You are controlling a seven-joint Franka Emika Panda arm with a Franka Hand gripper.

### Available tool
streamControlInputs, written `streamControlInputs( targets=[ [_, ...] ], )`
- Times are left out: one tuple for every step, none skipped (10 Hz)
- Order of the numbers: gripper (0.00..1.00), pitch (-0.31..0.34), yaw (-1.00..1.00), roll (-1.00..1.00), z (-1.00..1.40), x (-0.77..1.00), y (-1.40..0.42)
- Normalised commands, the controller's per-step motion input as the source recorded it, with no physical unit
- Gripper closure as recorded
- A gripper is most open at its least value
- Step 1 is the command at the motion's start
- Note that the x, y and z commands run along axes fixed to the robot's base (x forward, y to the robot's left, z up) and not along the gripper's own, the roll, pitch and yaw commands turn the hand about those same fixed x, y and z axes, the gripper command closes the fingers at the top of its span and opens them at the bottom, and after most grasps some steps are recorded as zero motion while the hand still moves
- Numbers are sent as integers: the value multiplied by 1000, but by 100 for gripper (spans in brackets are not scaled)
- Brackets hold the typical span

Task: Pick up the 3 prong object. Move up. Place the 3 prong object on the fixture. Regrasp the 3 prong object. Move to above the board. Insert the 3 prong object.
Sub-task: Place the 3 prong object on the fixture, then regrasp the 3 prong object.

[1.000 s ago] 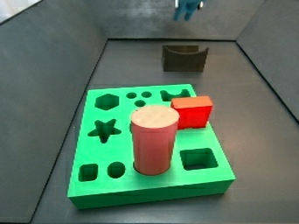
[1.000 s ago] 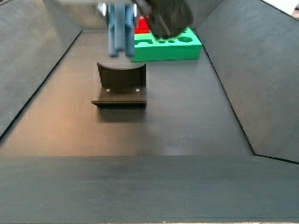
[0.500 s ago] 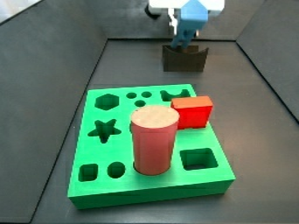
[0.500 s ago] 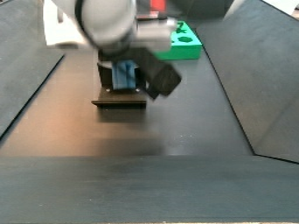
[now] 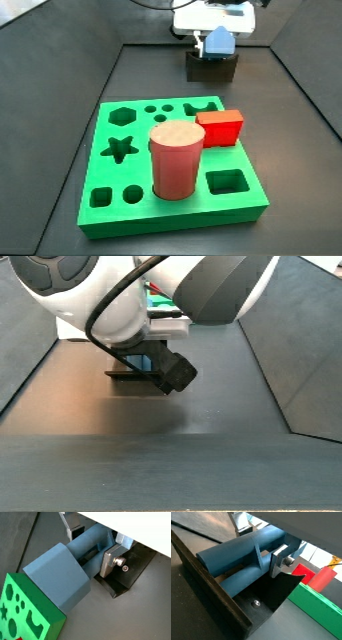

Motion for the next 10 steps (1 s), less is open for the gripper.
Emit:
streamControlInputs(
  targets=[
    [100, -62, -83, -118, -252, 75, 132],
    [100, -61, -52, -118, -253, 74, 127],
    [100, -59, -36, -117, -254, 73, 125],
    [100, 0, 0, 0, -167, 0, -500],
    [0, 0, 0, 0, 0, 0, 0],
    [0, -37, -25, 7, 1000, 0, 0],
    [0, -33, -16, 14, 1000, -7, 0],
    [0, -23, -1, 30, 1000, -21, -1],
    [0, -14, 13, 43, 1000, -30, -3],
    [0, 3, 23, 50, 1000, -34, -2]
  ],
)
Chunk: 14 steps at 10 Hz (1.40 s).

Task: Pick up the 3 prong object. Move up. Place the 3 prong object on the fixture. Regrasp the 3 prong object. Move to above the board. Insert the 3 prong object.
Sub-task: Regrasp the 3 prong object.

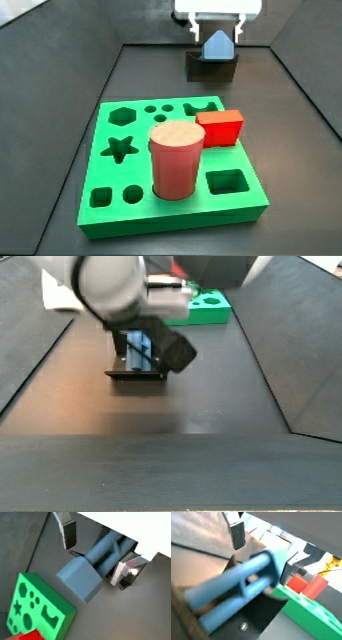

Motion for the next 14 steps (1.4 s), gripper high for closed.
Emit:
streamControlInputs(
  targets=[
    [0, 29, 27, 51, 870, -31, 0],
    [0, 45, 26, 50, 687, -28, 1],
    [0, 62, 15, 44, 440, -29, 3],
    [0, 68, 9, 44, 317, -25, 4],
    [0, 59, 39, 1000, 1000, -6, -989],
    [0, 58, 38, 1000, 973, 1, -1000],
    [0, 51, 38, 1000, 975, -22, -1000],
    [0, 42, 36, 1000, 936, -72, -997],
    [0, 39, 36, 1000, 722, -76, -821],
    [0, 37, 36, 1000, 420, -52, -569],
    [0, 35, 36, 1000, 110, -28, -300],
    [0, 34, 36, 1000, 34, -11, -170],
    [0, 36, 37, 1000, 47, -14, -28],
    [0, 33, 37, 1000, 38, -13, -35]
  ],
)
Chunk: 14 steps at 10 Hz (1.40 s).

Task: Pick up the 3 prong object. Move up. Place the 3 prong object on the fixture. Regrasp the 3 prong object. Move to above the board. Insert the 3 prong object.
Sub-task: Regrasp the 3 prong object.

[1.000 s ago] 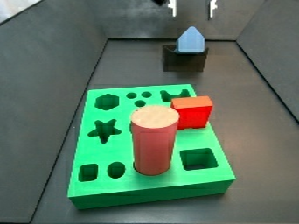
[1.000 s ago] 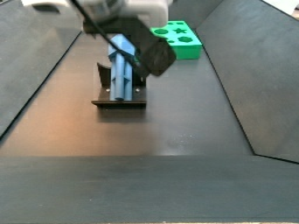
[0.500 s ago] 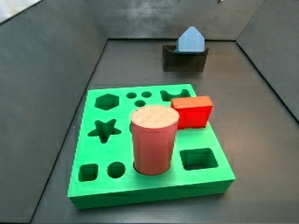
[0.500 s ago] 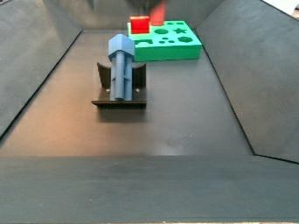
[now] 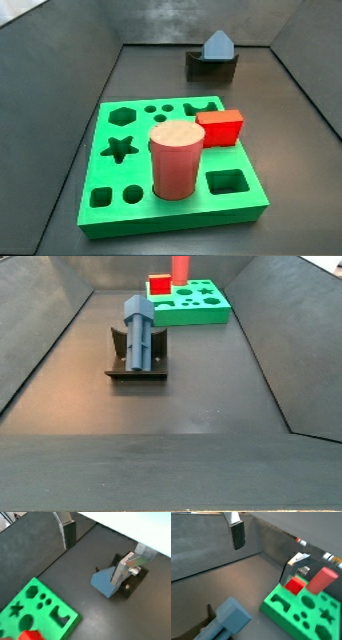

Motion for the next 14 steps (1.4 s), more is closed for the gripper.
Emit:
streamControlInputs(
  targets=[
    [0, 30, 38, 1000, 23, -8, -37],
    [0, 28, 38, 1000, 19, -6, -28],
    [0, 26, 40, 1000, 13, 0, -19],
    [0, 25, 41, 1000, 9, 8, -21],
    [0, 27, 43, 1000, 10, 10, -17],
    [0, 34, 45, 1000, 7, 9, -18],
    [0, 41, 47, 1000, 6, 15, -19],
    [0, 50, 50, 1000, -1, 34, -23],
    [0, 60, 54, 1000, -3, 45, -24],
    [0, 68, 56, 1000, 2, 54, -26],
    [0, 87, 65, 1000, 5, 69, -32],
    [0, 112, 76, 1000, 0, 87, -33],
    [0, 133, 87, 1000, -2, 97, -39],
    [0, 163, 111, 1000, -5, 104, -43]
  ],
)
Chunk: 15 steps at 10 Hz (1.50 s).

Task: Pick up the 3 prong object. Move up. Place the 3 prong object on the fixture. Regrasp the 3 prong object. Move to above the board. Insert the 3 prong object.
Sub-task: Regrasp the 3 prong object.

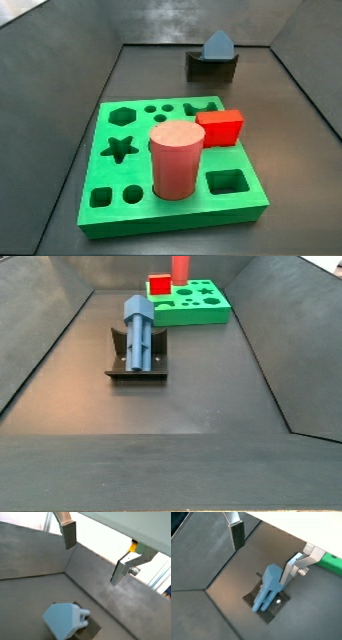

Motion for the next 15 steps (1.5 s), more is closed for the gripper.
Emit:
streamControlInputs(
  targets=[
    [0, 182, 136, 1000, -4, 102, -44],
    [0, 203, 174, 1000, -5, 101, -47],
    [0, 193, 211, 843, -8, 102, -47],
    [0, 165, 226, 652, -8, 104, -51],
    [0, 136, 233, 464, -11, 105, -50],
    [0, 86, 235, 276, -1, 99, -38],
    [0, 48, 230, 210, 3, 86, -37],
    [0, 14, 217, 185, -9, 80, -45],
    [0, 23, 112, 138, -1000, 30, 44],
    [0, 8, 82, 129, -1000, 36, 44],
    [0, -22, 76, 115, -1000, 43, 42],
    [0, -47, 68, 80, -1000, 49, 38],
    [0, -61, 58, 64, -1000, 55, 36],
    [0, -73, 41, 57, -1000, 62, 36],
    [0, -77, 26, 62, -1000, 67, 31]
  ],
)
